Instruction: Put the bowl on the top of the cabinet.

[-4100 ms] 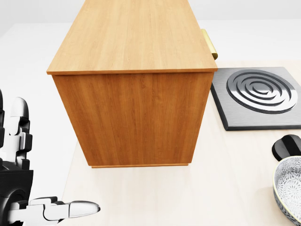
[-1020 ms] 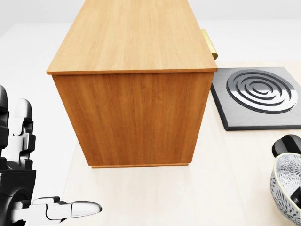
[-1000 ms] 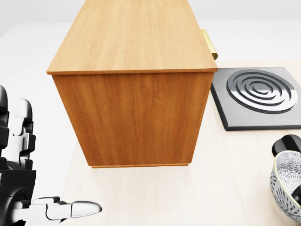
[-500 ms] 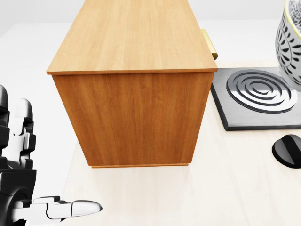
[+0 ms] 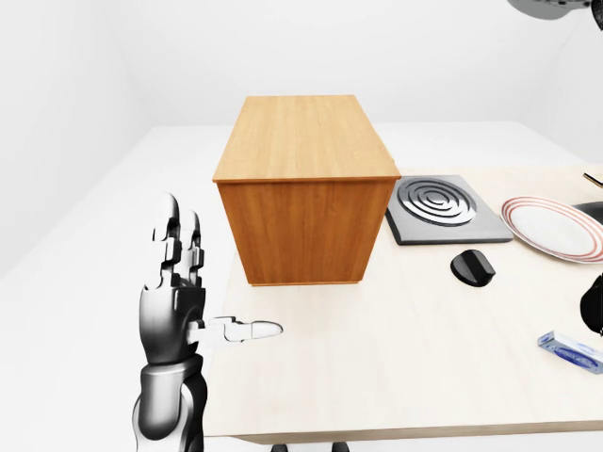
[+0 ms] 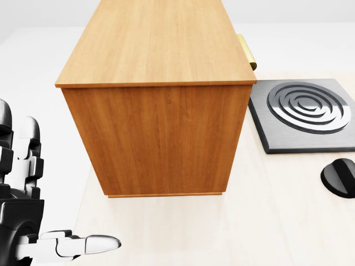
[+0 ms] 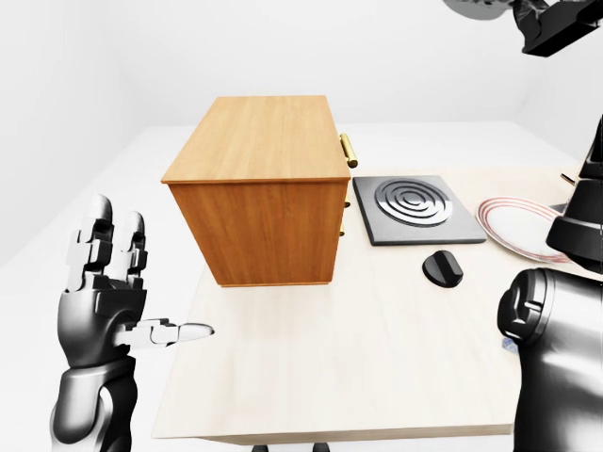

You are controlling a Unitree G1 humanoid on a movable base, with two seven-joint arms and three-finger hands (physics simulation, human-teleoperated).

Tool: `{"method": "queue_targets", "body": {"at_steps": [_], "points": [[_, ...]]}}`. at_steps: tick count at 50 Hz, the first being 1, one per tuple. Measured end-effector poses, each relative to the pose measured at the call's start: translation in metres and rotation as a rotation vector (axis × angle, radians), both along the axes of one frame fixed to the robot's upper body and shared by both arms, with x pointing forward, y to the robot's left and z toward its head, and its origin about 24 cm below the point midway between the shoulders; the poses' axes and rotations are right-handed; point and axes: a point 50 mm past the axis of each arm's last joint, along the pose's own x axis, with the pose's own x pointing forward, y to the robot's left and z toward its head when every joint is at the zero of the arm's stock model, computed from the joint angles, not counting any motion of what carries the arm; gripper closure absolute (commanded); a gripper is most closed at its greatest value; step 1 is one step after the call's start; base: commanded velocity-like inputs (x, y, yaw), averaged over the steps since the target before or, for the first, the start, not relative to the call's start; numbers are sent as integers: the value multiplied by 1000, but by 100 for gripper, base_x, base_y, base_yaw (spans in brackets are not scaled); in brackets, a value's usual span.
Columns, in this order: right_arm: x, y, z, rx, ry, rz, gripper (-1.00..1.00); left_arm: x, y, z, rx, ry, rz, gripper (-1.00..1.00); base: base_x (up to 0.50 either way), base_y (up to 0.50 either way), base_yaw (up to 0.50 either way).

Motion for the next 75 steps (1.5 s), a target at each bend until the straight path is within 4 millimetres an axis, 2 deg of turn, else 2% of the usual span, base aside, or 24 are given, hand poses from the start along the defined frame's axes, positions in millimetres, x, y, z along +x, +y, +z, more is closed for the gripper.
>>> {"method": "queue_targets", "body": {"at_steps": [2,6,11,18,26,35,45,62,75], "points": [[3,-2,5,12,4,-14,100,0,0,0,0,0,0,-100,0,0,0],[24,2,19,39,-11,-81,100,0,0,0,0,-1,0,-100,0,0,0],[49,10,18,40,22,-150,100,0,0,0,-1,1,-2,-100,0,0,0],[73,39,10,-13,67,-165,100,1,0,-1,-2,6,-9,-100,0,0,0],[90,79,0,-76,106,-114,100,1,0,-2,-4,9,-14,-100,0,0,0],[103,121,-18,-141,153,-42,100,1,0,-3,-7,14,-17,-100,0,0,0],[113,152,-43,-198,211,15,100,0,0,-4,-8,17,-22,-100,0,0,0],[123,182,-92,-262,296,78,100,1,0,-4,-10,17,-23,-100,0,0,0],[124,196,-110,-290,321,107,100,2,0,-5,-13,20,-23,-100,0,0,0]]}}
